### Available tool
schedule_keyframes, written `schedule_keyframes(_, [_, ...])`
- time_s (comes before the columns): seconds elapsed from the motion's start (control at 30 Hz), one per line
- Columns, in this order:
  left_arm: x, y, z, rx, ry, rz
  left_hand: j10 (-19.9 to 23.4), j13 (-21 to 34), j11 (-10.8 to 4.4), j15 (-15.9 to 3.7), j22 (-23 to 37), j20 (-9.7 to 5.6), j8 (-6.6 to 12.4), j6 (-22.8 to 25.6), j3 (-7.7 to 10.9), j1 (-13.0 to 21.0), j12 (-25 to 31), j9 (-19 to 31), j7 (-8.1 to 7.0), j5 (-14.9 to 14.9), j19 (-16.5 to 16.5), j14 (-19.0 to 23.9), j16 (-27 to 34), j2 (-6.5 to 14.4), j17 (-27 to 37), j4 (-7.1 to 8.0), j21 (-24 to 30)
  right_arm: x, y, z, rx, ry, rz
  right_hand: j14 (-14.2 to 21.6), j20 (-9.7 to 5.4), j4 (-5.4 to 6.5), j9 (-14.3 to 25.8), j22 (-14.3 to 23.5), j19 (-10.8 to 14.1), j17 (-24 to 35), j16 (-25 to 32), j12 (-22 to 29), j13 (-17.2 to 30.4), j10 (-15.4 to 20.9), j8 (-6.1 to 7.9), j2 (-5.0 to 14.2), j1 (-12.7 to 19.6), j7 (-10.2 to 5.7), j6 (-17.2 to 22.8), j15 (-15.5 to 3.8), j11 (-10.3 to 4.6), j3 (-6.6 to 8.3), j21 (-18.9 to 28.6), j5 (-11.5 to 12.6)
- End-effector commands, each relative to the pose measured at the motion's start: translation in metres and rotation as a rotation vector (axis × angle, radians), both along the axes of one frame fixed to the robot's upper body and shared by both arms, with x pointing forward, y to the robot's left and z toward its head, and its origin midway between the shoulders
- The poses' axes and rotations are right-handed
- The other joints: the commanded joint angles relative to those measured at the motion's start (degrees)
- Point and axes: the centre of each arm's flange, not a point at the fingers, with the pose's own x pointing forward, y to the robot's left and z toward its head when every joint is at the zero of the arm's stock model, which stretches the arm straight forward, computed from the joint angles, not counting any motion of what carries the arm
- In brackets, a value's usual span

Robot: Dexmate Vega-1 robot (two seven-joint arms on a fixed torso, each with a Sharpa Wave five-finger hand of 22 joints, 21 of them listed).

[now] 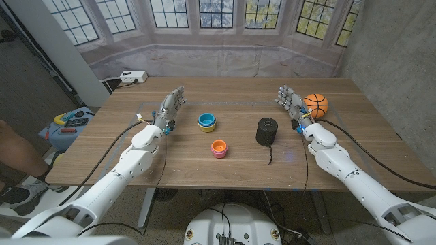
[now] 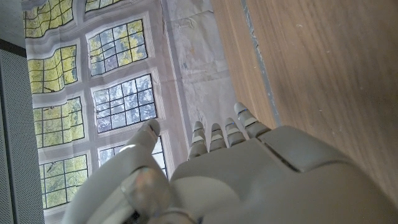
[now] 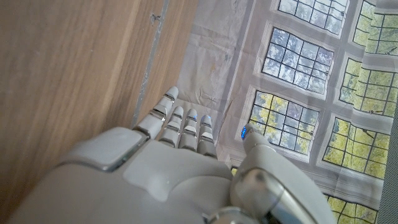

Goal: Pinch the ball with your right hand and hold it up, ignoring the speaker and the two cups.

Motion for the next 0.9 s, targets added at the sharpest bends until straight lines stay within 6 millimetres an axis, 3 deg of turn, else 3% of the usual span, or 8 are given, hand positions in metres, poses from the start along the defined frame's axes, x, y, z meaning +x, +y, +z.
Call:
schedule_keyframes(0.03, [0.0,0.005,-0.005,-0.009,0.006,-0.002,0.4,0.0,-0.05,0.58,0.2,0.13,0.27,0.5,0.35,0.6,0.2,0.2,-0.01,0.4,0.4,-0.1,0.4,0.0,0.3,-0.03,0.2,0.0,0.007,-0.006,0.018,-0.003,-0.002,0.6,-0.04,-0.05,0.1,0.1,0.5,0.2,0.4,0.2,0.3,0.5,0.28,0.01,0.6,-0.03,0.4,-0.05,-0.03,0.44,0.1,0.3])
schedule_keyframes(0.53, [0.002,0.006,-0.003,0.006,0.007,-0.003,0.4,-0.1,-0.12,0.54,0.2,0.26,0.19,0.4,0.51,0.6,0.2,0.3,-0.07,0.4,0.4,-0.2,0.2,-0.1,0.2,-0.39,-0.2,-0.004,0.002,0.001,-0.005,-0.029,-0.037,0.7,0.21,-0.28,0.1,0.1,0.7,0.1,0.6,0.2,0.3,0.7,0.24,0.08,0.7,0.01,0.5,0.31,0.11,0.43,-0.3,0.2])
schedule_keyframes(0.9, [0.005,0.005,-0.004,0.012,0.008,-0.001,0.4,-0.1,-0.11,0.51,0.2,0.25,0.17,0.5,0.6,0.5,0.2,0.3,-0.12,0.5,0.4,-0.2,0.2,-0.2,0.2,-0.62,-0.4,-0.017,-0.002,0.016,-0.124,-0.065,-0.121,0.7,0.34,-0.89,0.1,0.1,0.8,-0.2,0.5,0.3,0.3,0.9,0.18,0.05,1.2,0.12,0.4,0.28,0.09,0.67,-0.6,0.2])
